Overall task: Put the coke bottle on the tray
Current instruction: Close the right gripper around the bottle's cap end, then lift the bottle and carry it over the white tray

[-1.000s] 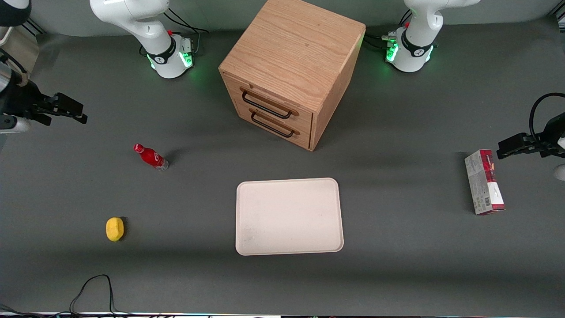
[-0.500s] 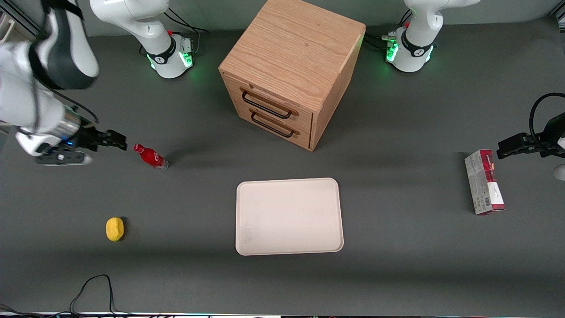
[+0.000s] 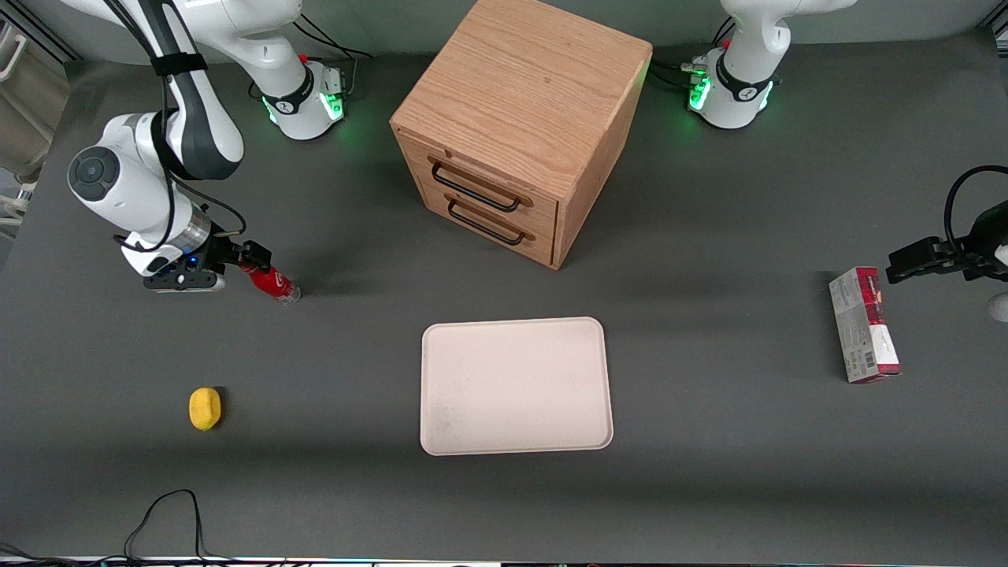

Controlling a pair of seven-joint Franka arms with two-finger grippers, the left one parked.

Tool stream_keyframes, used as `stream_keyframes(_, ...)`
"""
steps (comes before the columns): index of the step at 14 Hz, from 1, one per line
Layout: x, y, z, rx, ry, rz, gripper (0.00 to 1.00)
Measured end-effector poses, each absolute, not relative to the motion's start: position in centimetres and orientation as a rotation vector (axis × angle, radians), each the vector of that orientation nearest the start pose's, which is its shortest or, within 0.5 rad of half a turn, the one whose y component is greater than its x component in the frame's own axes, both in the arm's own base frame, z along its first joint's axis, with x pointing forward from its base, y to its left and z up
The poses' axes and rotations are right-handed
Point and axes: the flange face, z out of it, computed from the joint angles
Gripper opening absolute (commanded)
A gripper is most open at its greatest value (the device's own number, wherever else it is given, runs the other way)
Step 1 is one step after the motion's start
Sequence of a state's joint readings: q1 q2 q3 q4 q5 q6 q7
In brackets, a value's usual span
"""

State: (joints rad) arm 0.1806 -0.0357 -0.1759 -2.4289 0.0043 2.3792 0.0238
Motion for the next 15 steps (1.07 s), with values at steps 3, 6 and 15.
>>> stream_keyframes(3, 47.7, 0.3, 31.5, -3.132, 0.034, 0.025, 0.42)
stream_keyframes(6, 47.7, 0.3, 31.4, -3.132, 0.033, 0.005, 0.13)
stream_keyframes(15, 52.0, 3.3, 38.2, -3.111, -0.005, -0.061, 0.00)
